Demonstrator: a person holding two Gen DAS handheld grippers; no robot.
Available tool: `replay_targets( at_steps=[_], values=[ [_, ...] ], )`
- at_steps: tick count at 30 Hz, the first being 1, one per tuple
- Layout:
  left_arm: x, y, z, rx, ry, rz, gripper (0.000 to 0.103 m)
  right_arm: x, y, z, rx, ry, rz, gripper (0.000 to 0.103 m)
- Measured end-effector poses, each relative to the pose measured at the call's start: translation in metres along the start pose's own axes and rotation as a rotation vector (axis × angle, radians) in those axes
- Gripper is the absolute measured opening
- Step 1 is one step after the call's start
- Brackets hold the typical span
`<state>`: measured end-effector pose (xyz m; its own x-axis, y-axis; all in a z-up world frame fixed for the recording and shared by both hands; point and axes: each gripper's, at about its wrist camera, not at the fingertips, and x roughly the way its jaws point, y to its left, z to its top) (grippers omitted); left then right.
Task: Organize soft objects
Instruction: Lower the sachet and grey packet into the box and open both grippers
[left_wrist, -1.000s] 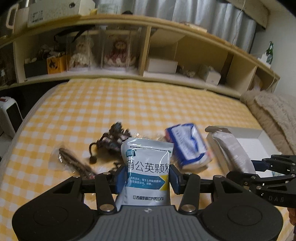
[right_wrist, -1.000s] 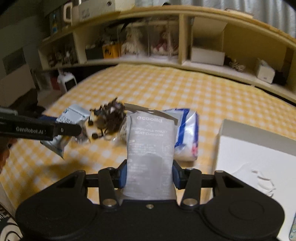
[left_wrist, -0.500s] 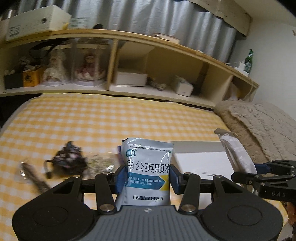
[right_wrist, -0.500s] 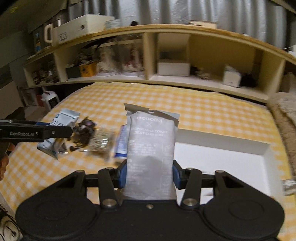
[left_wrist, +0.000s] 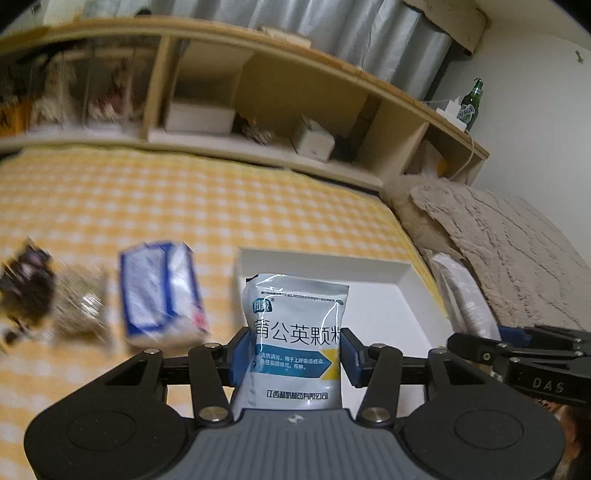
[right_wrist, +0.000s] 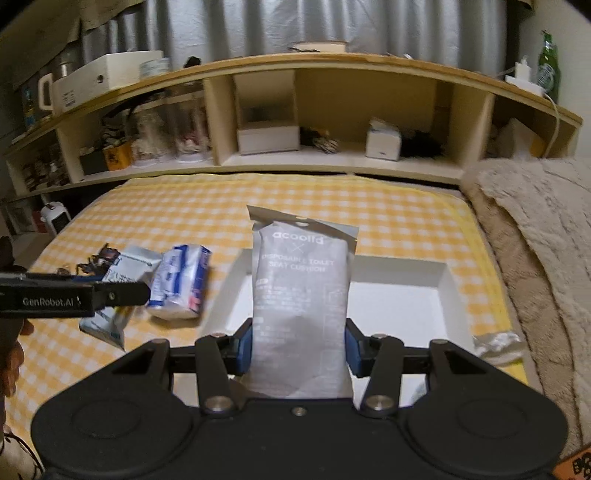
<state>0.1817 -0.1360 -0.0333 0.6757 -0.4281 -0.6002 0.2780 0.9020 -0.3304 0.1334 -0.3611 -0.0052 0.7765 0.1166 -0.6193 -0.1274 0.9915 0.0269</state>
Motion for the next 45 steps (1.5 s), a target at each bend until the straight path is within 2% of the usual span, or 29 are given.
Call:
replay_targets(
  at_steps=[10,12,14,21,24,25,26,34,45],
  values=[
    [0.053,-0.022,-0.020,-0.100,0.111,-0.052,0.052,0.019,-0.031,-0.020,0.071,0.056,-0.005,0.049],
    [0.060,-0.022,-0.020,-0.116,0.111,-0.037,0.064,0.024,-0.033,-0.023,0.075,0.066,-0.005,0.049],
    [0.065,-0.021,-0.021,-0.121,0.106,-0.013,0.070,0.031,-0.035,-0.025,0.084,0.077,-0.002,0.049],
    [0.075,-0.016,-0.022,-0.098,0.141,0.005,0.072,0.061,-0.042,-0.032,0.114,0.114,0.001,0.050],
    [0.077,-0.015,-0.024,-0.069,0.154,0.007,0.075,0.075,-0.043,-0.038,0.112,0.142,-0.019,0.061],
    [0.077,-0.016,-0.024,-0.058,0.158,0.008,0.076,0.078,-0.044,-0.040,0.117,0.155,-0.036,0.078],
    [0.077,-0.017,-0.025,-0.046,0.163,0.008,0.076,0.081,-0.046,-0.043,0.123,0.170,-0.061,0.089],
    [0.075,-0.024,-0.029,0.028,0.197,0.006,0.084,0.071,-0.057,-0.058,0.133,0.208,-0.082,0.089],
    [0.056,-0.029,-0.027,0.073,0.179,0.037,0.095,0.038,-0.061,-0.054,0.144,0.159,-0.074,0.089]
  ],
)
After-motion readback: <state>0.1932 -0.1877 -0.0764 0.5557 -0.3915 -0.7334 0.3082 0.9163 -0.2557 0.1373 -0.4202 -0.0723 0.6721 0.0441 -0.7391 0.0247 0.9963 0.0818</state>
